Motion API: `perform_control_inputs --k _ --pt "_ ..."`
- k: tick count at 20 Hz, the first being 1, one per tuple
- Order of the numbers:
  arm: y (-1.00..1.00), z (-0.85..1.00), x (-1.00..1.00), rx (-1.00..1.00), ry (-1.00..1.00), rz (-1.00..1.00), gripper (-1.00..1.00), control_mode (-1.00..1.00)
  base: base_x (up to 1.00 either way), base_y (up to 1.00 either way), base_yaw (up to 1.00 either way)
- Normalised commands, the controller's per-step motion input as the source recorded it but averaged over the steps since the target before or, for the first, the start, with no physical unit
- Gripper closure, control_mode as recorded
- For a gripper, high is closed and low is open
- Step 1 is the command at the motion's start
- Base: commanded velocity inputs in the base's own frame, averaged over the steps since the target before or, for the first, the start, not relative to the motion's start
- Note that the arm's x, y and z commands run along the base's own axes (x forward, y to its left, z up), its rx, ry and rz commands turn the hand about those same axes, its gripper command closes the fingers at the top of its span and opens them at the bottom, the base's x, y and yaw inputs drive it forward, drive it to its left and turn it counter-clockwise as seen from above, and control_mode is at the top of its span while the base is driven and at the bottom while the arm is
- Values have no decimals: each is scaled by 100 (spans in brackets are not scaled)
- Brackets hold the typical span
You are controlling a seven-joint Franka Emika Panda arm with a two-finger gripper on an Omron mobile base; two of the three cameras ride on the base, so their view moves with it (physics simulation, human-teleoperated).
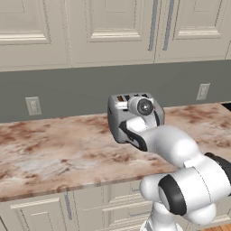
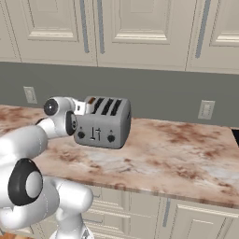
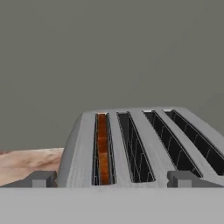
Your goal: Start the toaster. Once the lever pops up, take the bread to the plate on the dining counter.
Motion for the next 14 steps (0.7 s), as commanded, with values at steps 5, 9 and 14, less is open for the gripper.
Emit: perform_control_inputs --k 5,9,14 --pt "0 0 18 0 0 3 -100 -100 0 0 0" --pt "0 0 12 0 0 4 -100 -100 0 0 0" --pt "0 -1 8 0 0 5 -100 -100 0 0 0"
